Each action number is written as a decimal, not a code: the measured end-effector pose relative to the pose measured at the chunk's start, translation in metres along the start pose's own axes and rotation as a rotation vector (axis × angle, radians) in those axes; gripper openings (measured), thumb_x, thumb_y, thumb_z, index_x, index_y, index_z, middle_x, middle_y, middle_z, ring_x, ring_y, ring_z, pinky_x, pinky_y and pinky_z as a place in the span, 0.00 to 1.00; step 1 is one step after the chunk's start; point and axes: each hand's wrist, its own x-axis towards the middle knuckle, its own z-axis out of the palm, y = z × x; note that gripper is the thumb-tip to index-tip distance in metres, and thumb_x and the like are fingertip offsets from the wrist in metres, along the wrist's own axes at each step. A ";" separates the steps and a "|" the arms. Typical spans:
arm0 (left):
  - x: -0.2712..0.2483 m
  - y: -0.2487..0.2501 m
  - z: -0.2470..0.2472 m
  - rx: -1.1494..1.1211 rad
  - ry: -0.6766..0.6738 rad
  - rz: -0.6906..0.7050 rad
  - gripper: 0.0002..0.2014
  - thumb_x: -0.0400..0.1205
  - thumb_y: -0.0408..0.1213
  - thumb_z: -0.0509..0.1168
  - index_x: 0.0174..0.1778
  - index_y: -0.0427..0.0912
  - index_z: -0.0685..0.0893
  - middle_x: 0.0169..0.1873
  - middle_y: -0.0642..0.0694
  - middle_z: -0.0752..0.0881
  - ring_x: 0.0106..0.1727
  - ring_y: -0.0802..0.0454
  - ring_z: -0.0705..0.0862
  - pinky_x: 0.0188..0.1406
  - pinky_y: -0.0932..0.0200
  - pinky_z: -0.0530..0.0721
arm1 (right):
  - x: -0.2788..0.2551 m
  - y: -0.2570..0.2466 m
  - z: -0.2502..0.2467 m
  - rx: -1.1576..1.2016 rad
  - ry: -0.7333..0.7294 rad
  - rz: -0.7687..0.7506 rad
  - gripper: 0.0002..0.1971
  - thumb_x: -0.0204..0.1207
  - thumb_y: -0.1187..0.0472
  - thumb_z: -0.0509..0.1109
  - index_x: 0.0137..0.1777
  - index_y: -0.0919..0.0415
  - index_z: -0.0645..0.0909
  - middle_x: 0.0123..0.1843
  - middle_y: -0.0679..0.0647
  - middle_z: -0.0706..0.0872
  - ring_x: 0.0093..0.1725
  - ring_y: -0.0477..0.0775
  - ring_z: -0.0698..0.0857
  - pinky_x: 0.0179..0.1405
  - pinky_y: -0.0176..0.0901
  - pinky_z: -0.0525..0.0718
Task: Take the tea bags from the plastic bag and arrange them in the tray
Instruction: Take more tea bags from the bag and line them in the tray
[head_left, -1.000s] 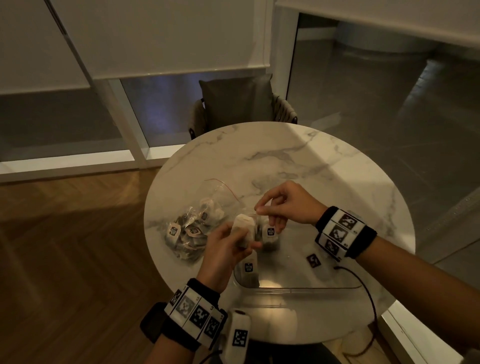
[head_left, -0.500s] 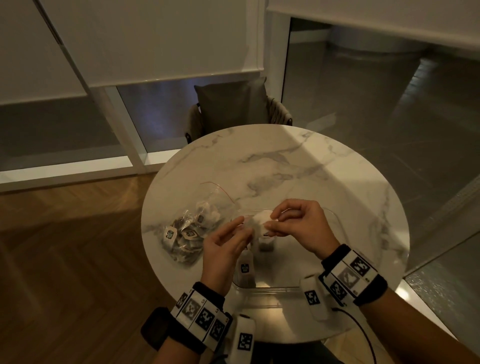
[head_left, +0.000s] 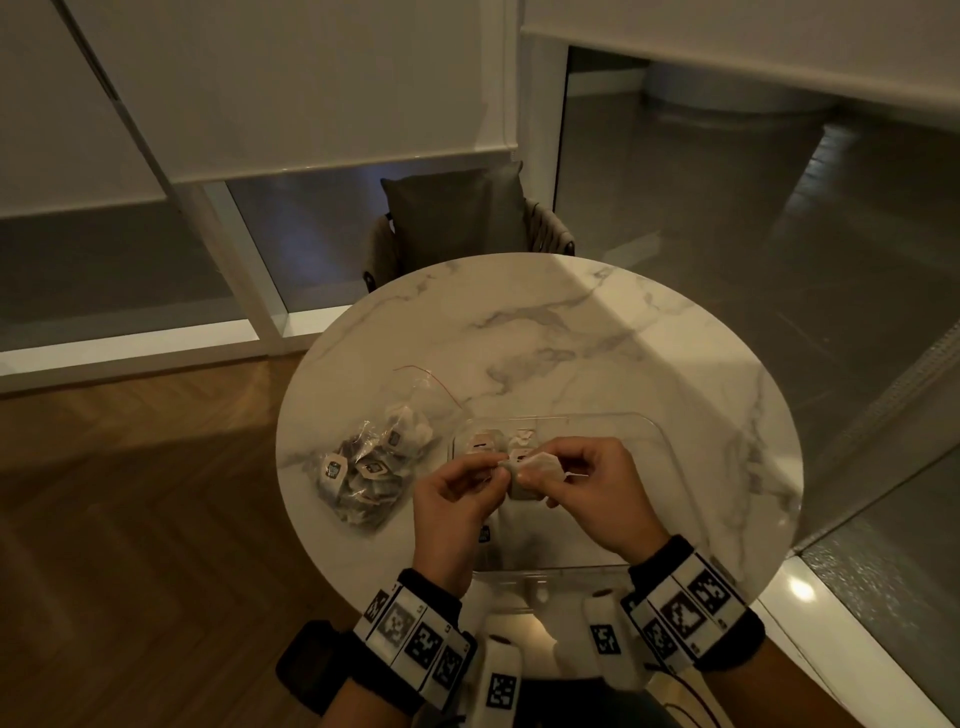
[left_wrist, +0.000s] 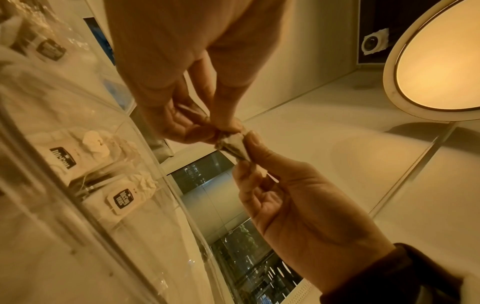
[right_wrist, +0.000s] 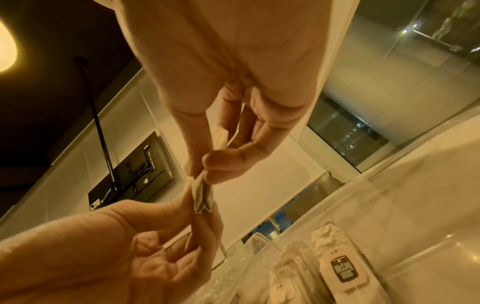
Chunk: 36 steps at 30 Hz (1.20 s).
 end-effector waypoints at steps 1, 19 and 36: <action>-0.001 0.000 0.001 -0.005 0.008 -0.006 0.09 0.75 0.19 0.71 0.43 0.36 0.91 0.40 0.39 0.92 0.42 0.50 0.89 0.41 0.61 0.86 | 0.000 0.000 0.000 0.009 0.004 -0.003 0.04 0.70 0.70 0.79 0.44 0.65 0.91 0.38 0.58 0.91 0.36 0.47 0.87 0.31 0.36 0.84; -0.004 0.001 0.006 -0.043 -0.064 -0.232 0.11 0.79 0.34 0.73 0.56 0.35 0.88 0.45 0.37 0.92 0.43 0.49 0.90 0.38 0.61 0.85 | -0.002 0.007 0.002 0.097 0.122 0.018 0.12 0.72 0.75 0.76 0.54 0.65 0.87 0.40 0.59 0.92 0.40 0.53 0.92 0.37 0.39 0.89; 0.002 0.010 -0.035 0.101 -0.046 -0.235 0.11 0.84 0.37 0.67 0.47 0.32 0.90 0.39 0.36 0.91 0.31 0.51 0.86 0.29 0.65 0.81 | 0.034 -0.023 -0.017 -0.289 -0.076 0.102 0.05 0.69 0.68 0.82 0.41 0.66 0.88 0.35 0.58 0.91 0.29 0.54 0.91 0.32 0.41 0.90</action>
